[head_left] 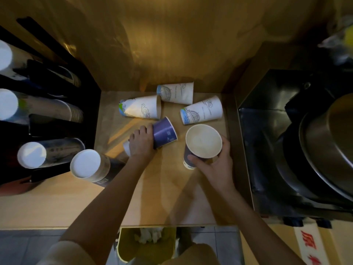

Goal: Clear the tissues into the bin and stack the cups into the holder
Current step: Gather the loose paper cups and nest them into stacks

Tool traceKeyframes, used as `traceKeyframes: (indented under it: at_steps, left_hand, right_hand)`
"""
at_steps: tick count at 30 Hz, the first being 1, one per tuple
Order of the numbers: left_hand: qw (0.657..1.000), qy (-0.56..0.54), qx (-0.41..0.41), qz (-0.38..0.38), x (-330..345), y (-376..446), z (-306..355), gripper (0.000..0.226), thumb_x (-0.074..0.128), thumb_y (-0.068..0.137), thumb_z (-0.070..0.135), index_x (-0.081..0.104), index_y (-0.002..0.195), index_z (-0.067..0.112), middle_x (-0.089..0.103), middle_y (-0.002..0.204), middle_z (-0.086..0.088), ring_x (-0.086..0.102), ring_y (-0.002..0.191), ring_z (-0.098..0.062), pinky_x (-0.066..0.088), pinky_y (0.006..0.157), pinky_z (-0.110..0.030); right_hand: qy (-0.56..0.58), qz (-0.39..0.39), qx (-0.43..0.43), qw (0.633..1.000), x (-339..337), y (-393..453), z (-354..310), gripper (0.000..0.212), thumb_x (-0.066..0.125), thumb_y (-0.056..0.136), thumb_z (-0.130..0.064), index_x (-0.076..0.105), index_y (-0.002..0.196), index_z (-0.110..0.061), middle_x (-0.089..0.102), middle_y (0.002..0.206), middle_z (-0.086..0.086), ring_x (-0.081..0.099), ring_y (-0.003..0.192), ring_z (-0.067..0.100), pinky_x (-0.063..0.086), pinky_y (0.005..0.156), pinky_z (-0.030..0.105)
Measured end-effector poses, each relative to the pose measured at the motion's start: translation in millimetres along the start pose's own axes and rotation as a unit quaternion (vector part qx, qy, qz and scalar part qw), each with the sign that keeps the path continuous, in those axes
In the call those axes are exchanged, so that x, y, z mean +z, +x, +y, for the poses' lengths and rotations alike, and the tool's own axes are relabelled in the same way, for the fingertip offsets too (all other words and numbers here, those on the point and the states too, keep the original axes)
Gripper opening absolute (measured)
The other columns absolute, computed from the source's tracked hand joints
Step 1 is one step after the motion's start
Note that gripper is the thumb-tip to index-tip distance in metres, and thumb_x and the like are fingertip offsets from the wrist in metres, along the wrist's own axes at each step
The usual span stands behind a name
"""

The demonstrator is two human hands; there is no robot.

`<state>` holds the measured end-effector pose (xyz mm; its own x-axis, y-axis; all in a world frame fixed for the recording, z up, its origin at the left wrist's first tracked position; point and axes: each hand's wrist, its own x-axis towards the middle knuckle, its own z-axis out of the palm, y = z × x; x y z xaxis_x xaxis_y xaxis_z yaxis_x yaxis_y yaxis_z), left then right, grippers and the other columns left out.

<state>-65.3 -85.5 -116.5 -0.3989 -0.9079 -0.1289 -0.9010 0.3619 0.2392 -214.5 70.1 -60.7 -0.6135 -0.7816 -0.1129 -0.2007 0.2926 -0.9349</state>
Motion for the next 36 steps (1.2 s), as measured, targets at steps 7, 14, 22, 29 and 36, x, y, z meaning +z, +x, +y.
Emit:
traceKeyframes:
  at_steps: [7,14,22,29,36]
  left_hand:
    - [0.966,-0.251,-0.056,0.017,-34.1,-10.2,17.7,0.083,0.082,0.062,0.027,0.037,0.13,0.015,0.052,0.129,-0.008,0.051,0.114,-0.024,0.046,0.088,-0.037]
    - [0.824,-0.559,0.003,0.095,-104.4,-47.9,51.2,0.083,0.087,0.05,0.03,0.043,0.12,0.02,0.06,0.114,0.008,0.06,0.105,-0.007,0.053,0.08,-0.015]
    - [0.831,-0.542,0.094,0.085,-107.3,-82.8,82.7,0.067,0.082,0.049,0.031,0.062,0.109,0.01,0.068,0.104,0.001,0.063,0.1,-0.001,0.05,0.081,-0.01]
    - [0.863,-0.5,0.058,0.034,-58.9,-82.4,86.5,0.072,0.076,0.042,0.043,0.052,0.11,0.032,0.06,0.103,0.017,0.057,0.097,0.01,0.047,0.08,-0.01]
    - [0.891,-0.451,0.049,0.033,-44.1,-81.8,86.2,0.087,0.083,0.048,0.038,0.045,0.124,0.02,0.056,0.119,0.007,0.052,0.106,-0.002,0.037,0.081,0.002]
  right_hand:
    - [-0.007,-0.004,-0.006,1.0,0.9,-1.3,-0.1,0.089,0.087,0.054,-0.023,0.037,0.128,-0.024,0.047,0.118,-0.014,0.047,0.11,0.004,0.039,0.08,0.009]
    - [-0.009,-0.002,-0.004,1.0,7.5,-8.1,-1.0,0.084,0.087,0.054,-0.028,0.035,0.118,-0.04,0.056,0.117,-0.013,0.054,0.107,0.007,0.048,0.083,0.023]
    - [0.03,-0.046,-0.001,0.998,1.3,-6.8,0.7,0.086,0.087,0.054,-0.025,0.034,0.121,-0.039,0.059,0.117,-0.012,0.059,0.107,0.009,0.053,0.087,0.034]
    - [0.031,-0.051,-0.022,0.998,2.2,-5.4,2.7,0.084,0.083,0.048,-0.037,0.032,0.114,-0.046,0.05,0.113,-0.027,0.054,0.103,-0.005,0.043,0.077,0.001]
    - [0.014,-0.038,-0.012,0.999,3.2,-2.3,7.1,0.086,0.087,0.05,-0.029,0.035,0.119,-0.038,0.052,0.109,-0.028,0.053,0.098,-0.016,0.044,0.077,0.004]
